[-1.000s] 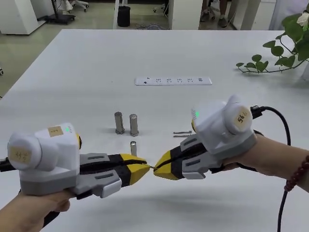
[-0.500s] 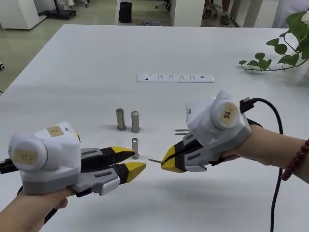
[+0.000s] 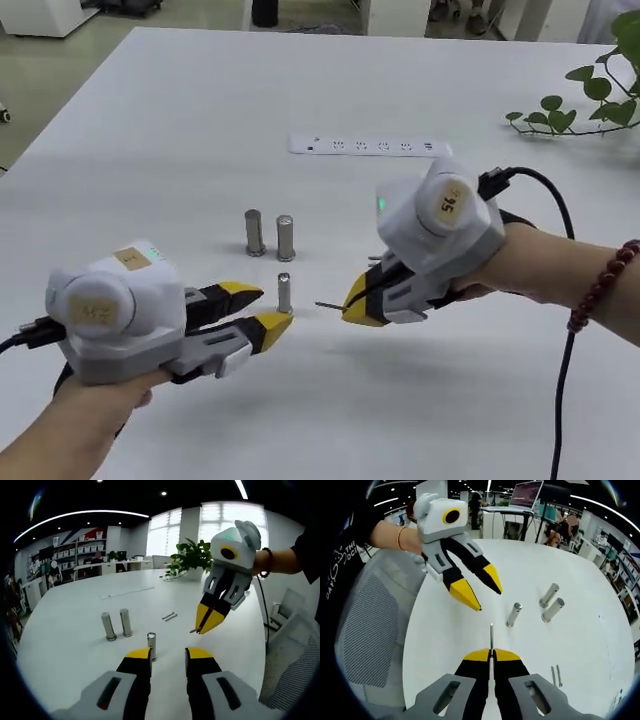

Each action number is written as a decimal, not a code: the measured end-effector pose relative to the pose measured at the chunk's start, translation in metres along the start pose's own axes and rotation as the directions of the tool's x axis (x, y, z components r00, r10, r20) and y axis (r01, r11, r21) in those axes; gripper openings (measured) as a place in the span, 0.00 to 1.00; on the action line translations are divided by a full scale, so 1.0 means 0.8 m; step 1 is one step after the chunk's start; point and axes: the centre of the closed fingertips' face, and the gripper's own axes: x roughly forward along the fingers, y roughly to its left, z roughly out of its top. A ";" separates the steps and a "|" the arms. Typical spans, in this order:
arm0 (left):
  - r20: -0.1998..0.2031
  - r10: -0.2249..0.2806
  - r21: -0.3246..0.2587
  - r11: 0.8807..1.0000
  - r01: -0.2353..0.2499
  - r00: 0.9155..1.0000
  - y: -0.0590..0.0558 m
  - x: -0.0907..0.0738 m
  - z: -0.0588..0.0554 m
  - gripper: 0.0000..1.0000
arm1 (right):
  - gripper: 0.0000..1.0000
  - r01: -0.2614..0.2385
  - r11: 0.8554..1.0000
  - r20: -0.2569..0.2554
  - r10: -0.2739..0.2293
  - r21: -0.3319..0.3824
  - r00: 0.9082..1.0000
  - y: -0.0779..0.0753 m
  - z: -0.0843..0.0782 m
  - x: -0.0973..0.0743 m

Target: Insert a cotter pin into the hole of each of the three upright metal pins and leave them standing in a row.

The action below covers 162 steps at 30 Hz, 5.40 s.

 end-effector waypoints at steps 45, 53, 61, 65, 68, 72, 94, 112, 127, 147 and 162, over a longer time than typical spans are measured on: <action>-0.080 0.136 -0.005 0.991 -0.137 0.987 0.043 0.070 -0.028 0.07 | 0.00 -0.062 0.998 -0.083 0.059 -0.032 0.995 -0.046 0.017 0.039; -0.077 0.128 -0.003 0.992 -0.128 0.989 0.041 0.071 -0.028 0.06 | 0.00 -0.064 0.997 -0.090 0.060 -0.042 0.994 -0.049 0.018 0.041; -0.063 0.119 0.034 0.993 -0.117 0.991 0.039 0.071 -0.029 0.06 | 0.00 -0.068 0.996 -0.095 0.062 -0.054 0.994 -0.045 0.023 0.044; -0.055 0.122 0.025 0.992 -0.121 0.991 0.040 0.070 -0.029 0.06 | 0.00 -0.065 0.996 -0.102 0.058 -0.064 0.993 -0.044 0.024 0.043; -0.053 0.119 0.034 0.992 -0.118 0.991 0.040 0.070 -0.029 0.06 | 0.00 -0.067 0.995 -0.097 0.060 -0.069 0.993 -0.044 0.027 0.043; -0.053 0.120 0.038 0.992 -0.118 0.991 0.039 0.070 -0.029 0.06 | 0.00 -0.064 0.995 -0.094 0.057 -0.075 0.994 -0.044 0.031 0.044; -0.045 0.131 0.039 0.991 -0.129 0.990 0.039 0.073 -0.029 0.06 | 0.00 -0.049 0.994 -0.072 0.042 -0.095 0.997 -0.049 0.037 0.050; -0.042 0.142 0.029 0.990 -0.141 0.989 0.039 0.073 -0.029 0.06 | 0.00 0.002 0.999 -0.040 -0.004 -0.054 0.999 -0.050 0.036 0.036; -0.041 0.148 0.016 0.989 -0.147 0.988 0.040 0.072 -0.029 0.06 | 0.00 -0.001 0.998 -0.034 -0.001 -0.064 0.999 -0.051 0.043 0.046; -0.037 0.162 0.026 0.987 -0.161 0.986 0.048 0.071 -0.029 0.05 | 0.12 0.048 0.995 0.015 -0.049 0.092 0.999 -0.066 0.035 0.028; -0.040 0.168 0.032 0.985 -0.167 0.985 0.068 0.063 -0.029 0.06 | 0.19 0.100 0.963 0.125 -0.134 0.250 0.983 -0.083 0.032 0.017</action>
